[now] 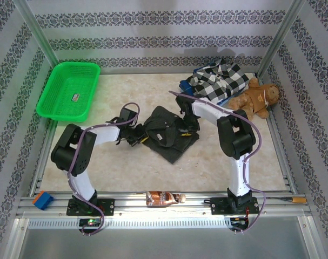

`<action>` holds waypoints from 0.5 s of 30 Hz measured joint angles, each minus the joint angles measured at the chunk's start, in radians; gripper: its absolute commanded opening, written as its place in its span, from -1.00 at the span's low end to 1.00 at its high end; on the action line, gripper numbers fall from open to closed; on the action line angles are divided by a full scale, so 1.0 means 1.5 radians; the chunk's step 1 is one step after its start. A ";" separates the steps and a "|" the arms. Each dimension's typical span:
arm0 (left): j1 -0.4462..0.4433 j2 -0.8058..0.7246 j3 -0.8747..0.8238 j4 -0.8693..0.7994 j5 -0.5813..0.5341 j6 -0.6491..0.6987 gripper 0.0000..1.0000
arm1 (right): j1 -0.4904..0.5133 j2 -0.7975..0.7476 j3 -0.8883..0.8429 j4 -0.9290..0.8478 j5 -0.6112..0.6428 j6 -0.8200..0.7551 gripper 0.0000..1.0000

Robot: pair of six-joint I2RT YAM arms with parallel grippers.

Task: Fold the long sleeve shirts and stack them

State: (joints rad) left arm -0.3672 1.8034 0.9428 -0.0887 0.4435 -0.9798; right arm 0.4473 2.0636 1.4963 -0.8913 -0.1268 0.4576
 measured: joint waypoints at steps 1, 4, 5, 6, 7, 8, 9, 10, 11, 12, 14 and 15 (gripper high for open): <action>0.000 0.018 0.024 -0.007 -0.008 0.008 -0.84 | 0.000 -0.001 -0.019 0.014 -0.005 0.008 -0.74; 0.001 0.081 0.122 -0.039 -0.039 0.052 -0.85 | 0.001 -0.041 -0.087 0.084 -0.038 0.057 -0.76; 0.003 0.106 0.159 -0.048 -0.044 0.069 -0.85 | 0.005 -0.057 -0.114 0.113 -0.054 0.082 -0.75; 0.006 0.131 0.196 -0.056 -0.048 0.085 -0.85 | 0.013 -0.070 -0.137 0.137 -0.069 0.106 -0.75; 0.009 0.152 0.227 -0.063 -0.050 0.101 -0.85 | 0.026 -0.076 -0.149 0.153 -0.082 0.131 -0.75; 0.011 0.173 0.260 -0.071 -0.052 0.117 -0.85 | 0.047 -0.081 -0.160 0.175 -0.097 0.164 -0.73; 0.015 0.197 0.298 -0.084 -0.052 0.137 -0.86 | 0.073 -0.084 -0.171 0.209 -0.112 0.203 -0.66; 0.017 0.216 0.329 -0.094 -0.053 0.152 -0.86 | 0.102 -0.086 -0.182 0.244 -0.126 0.246 -0.64; 0.020 0.239 0.366 -0.105 -0.052 0.172 -0.86 | 0.132 -0.088 -0.194 0.284 -0.136 0.294 -0.64; 0.022 0.259 0.399 -0.114 -0.051 0.191 -0.86 | 0.166 -0.089 -0.207 0.333 -0.142 0.353 -0.64; 0.024 0.287 0.446 -0.130 -0.040 0.224 -0.85 | 0.216 -0.090 -0.228 0.420 -0.140 0.463 -0.61; 0.024 0.300 0.467 -0.137 -0.030 0.243 -0.83 | 0.242 -0.090 -0.236 0.464 -0.130 0.523 -0.57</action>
State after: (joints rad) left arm -0.3317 2.2528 1.6440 -0.2943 0.3985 -0.6155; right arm 0.8104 1.9285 1.1423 -0.1947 -0.3218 1.2415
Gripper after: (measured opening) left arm 0.075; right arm 0.193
